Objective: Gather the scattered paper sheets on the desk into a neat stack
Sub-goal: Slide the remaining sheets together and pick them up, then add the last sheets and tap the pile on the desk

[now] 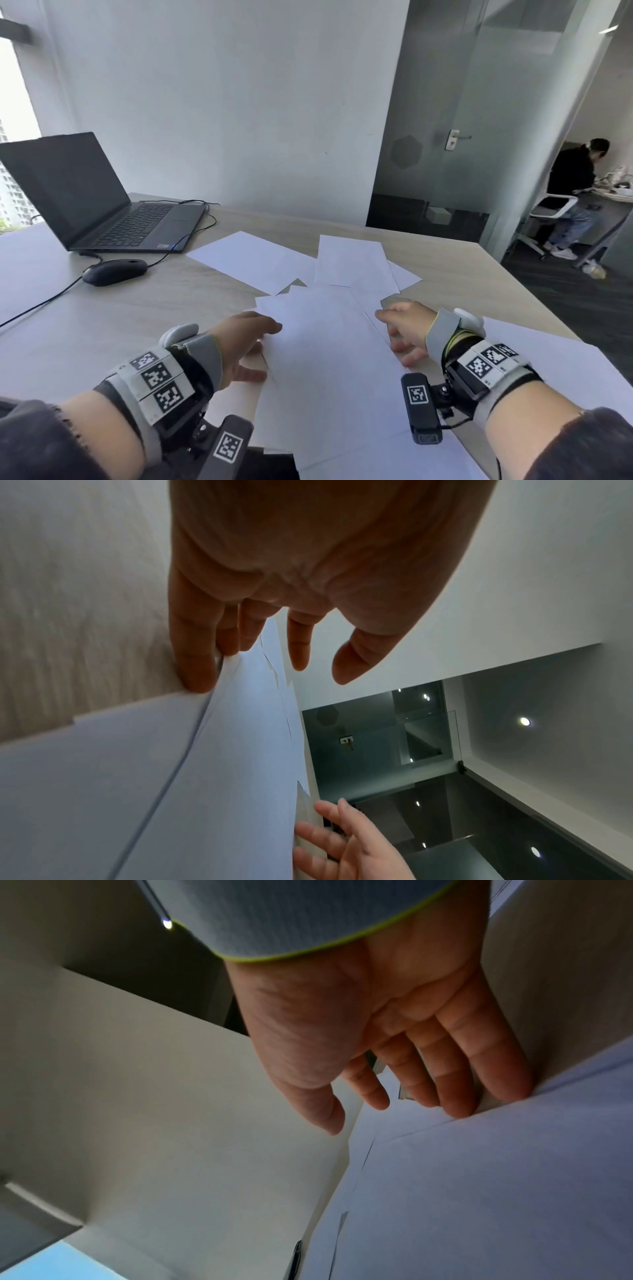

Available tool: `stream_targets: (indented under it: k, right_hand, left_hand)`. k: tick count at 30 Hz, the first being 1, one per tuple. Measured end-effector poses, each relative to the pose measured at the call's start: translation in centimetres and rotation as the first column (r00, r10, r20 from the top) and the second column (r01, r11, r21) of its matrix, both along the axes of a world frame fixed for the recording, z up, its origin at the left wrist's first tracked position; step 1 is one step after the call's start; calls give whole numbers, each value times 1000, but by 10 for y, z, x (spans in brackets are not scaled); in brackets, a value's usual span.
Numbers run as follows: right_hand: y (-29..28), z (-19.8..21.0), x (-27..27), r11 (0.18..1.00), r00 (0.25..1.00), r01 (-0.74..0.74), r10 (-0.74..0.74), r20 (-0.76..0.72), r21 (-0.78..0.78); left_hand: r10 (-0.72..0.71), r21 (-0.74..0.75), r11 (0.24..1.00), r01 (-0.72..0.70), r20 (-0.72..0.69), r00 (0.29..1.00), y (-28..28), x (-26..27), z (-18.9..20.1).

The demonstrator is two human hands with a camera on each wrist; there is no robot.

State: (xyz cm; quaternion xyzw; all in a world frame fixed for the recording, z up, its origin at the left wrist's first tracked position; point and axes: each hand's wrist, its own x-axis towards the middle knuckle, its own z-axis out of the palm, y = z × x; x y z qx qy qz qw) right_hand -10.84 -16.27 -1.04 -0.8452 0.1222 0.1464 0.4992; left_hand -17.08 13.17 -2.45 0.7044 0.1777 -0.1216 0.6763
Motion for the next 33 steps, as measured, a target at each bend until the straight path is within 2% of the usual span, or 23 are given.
stream_targets:
  k: [7, 10, 15, 18, 20, 24, 27, 30, 33]
  right_hand:
    - [-2, 1, -4, 990, 999, -6, 11, 33, -138]
    - [5, -2, -5, 990, 999, -48, 48, -1, -134]
    - [12, -3, -13, 972, 996, -83, 88, 14, -222]
    - [12, -1, -23, 895, 984, -119, 163, 68, -430]
    - [12, 1, -30, 848, 974, -128, 204, 94, -515]
    - [11, -4, -47, 765, 962, -220, 271, -7, -606]
    - [11, -9, -58, 664, 944, -282, 323, -75, -692]
    - [12, -18, -64, 581, 930, -300, 356, -96, -757]
    - [14, -22, -76, 569, 923, -299, 377, -80, -766]
  left_hand:
    - [32, -97, 995, -34, -20, 999, 6, -13, -2]
    - [35, -112, 993, -37, -20, 999, 4, -16, -2]
    - [35, -126, 991, -36, -7, 999, 0, -32, 2]
    - [2, -47, 999, -1, 25, 1000, 6, -44, -3]
    - [-54, 74, 996, 50, 55, 997, 10, -52, -7]
    - [-144, 329, 938, 109, 84, 986, 15, -78, -12]
    - [-177, 459, 881, 113, 99, 979, 18, -92, -15]
    - [-222, 525, 832, 181, 16, 975, 16, -104, -15]
    - [-234, 538, 802, 258, -113, 966, 18, -114, -19]
